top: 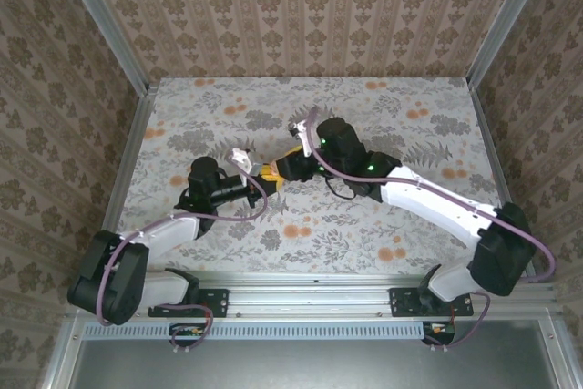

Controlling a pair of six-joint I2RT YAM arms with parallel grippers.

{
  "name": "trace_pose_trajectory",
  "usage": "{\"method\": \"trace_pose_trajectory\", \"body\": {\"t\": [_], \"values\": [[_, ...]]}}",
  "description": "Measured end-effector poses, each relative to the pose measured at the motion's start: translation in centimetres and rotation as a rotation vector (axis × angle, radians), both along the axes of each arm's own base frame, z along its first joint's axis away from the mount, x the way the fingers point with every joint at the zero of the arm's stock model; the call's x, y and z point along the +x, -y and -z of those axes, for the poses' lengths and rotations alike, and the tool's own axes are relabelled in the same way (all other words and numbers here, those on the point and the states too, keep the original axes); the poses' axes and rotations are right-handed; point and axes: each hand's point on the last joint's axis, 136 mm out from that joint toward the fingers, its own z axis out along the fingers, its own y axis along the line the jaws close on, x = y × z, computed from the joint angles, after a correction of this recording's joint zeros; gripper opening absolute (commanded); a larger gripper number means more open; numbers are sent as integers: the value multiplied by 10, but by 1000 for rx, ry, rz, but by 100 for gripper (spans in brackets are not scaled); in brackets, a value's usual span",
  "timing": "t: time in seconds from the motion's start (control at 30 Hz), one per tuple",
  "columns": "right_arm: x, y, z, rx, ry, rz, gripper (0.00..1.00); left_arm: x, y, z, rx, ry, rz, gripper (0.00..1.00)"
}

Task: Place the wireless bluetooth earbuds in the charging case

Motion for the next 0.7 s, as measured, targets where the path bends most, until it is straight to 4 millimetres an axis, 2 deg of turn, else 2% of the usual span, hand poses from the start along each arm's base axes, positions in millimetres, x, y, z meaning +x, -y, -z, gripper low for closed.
{"method": "trace_pose_trajectory", "body": {"t": [0.13,0.23,0.5,0.7], "values": [[-14,16,-36,79,4,42,44,0,0,-6,7,60,-19,15],[-23,25,-48,114,-34,93,43,-6,3,-9,15,114,-19,14],[-35,41,-17,99,-283,248,43,-8,0,-5,47,174,-58,14],[-32,36,-3,116,-372,293,42,-10,1,-8,52,204,-61,14]]}}
